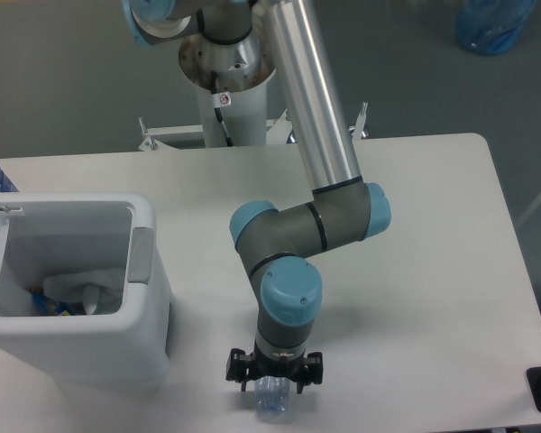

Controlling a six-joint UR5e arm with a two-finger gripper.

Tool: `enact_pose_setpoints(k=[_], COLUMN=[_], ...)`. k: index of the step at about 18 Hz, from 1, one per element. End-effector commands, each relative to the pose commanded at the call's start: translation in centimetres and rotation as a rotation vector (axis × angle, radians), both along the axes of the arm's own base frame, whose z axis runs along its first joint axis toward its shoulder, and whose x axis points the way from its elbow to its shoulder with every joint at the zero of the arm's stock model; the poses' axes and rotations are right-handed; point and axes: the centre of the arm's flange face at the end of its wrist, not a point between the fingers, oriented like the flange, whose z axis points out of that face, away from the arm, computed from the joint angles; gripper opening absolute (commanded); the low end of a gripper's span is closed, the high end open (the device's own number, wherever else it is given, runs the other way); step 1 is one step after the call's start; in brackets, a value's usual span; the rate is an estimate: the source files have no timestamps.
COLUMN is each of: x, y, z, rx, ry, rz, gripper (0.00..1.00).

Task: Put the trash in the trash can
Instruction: 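Close the gripper on the bottle's cap end and lift it upright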

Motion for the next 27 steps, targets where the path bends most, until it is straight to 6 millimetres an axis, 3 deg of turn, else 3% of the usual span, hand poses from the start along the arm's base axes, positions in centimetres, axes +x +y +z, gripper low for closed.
enact_pose_setpoints(k=[5,12,18,24,25,27], x=[0.2,0.5,0.8,0.7,0.2,-1.2], y=[0.2,0.1,0.1,-0.2,-0.6,-1.7], z=[-0.6,-0.2,0.6,3.9,5.2,10.5], rx=[-0.019,-0.017,-0.013,0.018,0.031,0.088], ry=[0.017,0.019,0.027,0.061,0.078,0.135], rz=[-0.002,-0.002,-0.009,-0.027,-0.03,-0.006], gripper=[0.96,0.63,0.49,0.49,0.49,0.49])
